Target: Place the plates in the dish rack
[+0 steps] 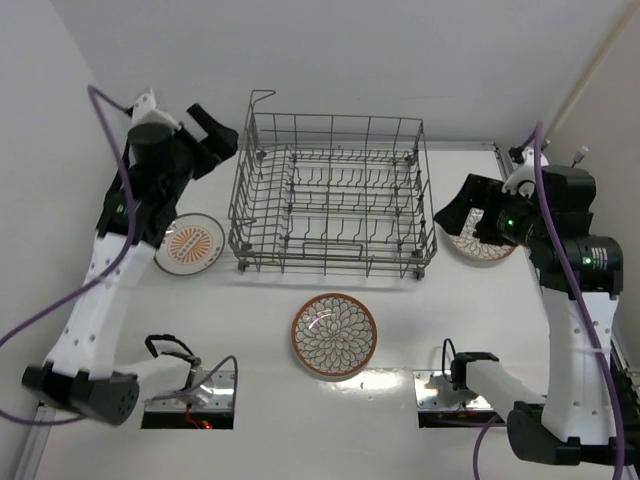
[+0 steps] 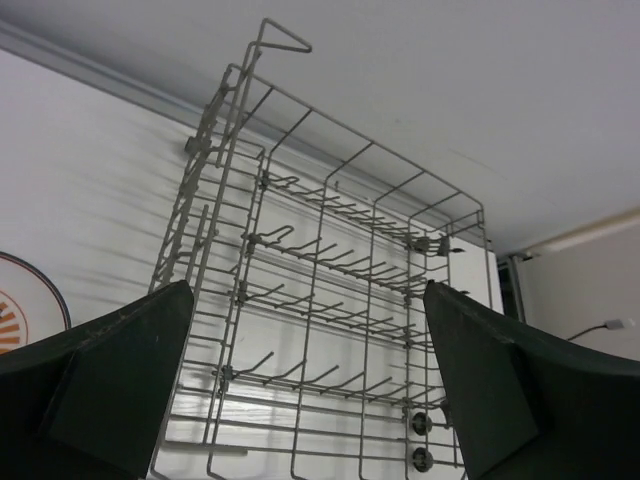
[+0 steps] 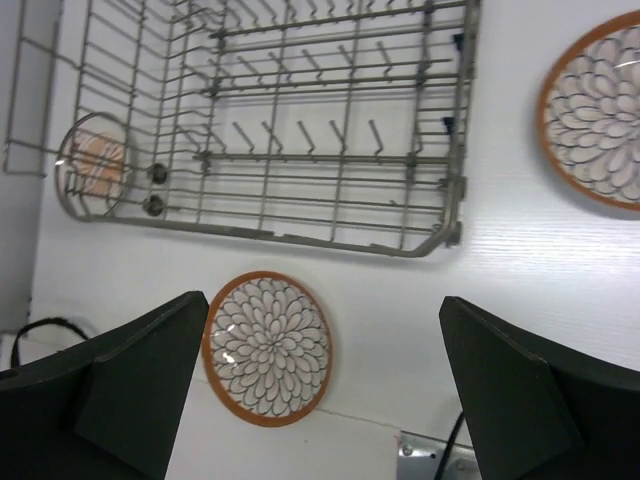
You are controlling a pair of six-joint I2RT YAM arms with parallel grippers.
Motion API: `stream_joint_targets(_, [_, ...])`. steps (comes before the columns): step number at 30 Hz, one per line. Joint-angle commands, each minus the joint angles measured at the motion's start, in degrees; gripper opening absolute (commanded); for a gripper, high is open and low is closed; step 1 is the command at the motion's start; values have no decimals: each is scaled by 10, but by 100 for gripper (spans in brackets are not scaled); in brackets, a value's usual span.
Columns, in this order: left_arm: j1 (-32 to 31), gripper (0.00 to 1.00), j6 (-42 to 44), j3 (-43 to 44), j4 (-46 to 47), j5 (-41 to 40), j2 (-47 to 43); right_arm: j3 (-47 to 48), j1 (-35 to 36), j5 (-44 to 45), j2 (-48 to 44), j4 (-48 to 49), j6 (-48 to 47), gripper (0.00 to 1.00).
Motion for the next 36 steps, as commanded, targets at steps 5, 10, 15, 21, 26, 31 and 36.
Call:
stream_joint_targets(5, [-9,100,47,-96,47,75,-121,86,-1,194,32,-57,19,100])
stream_joint_targets(10, [-35,100,62,-64,-78,86,-66,86,-12,212,122,-45,71,100])
stream_joint_targets(15, [-51,100,62,-65,-100,29,-49,136,-56,228,231,-30,111,100])
stream_joint_targets(21, [-56,100,43,-85,-92,8,-19,160,-173,189,353,-35,111,100])
stream_joint_targets(26, [-56,100,62,-100,-67,-12,-20,113,-258,131,398,23,97,100])
stream_joint_targets(31, [-56,100,83,-145,-50,-27,-47,43,-312,48,437,89,78,100])
stream_joint_targets(36, [-56,100,95,-188,-37,-4,-61,-6,-350,20,472,113,53,100])
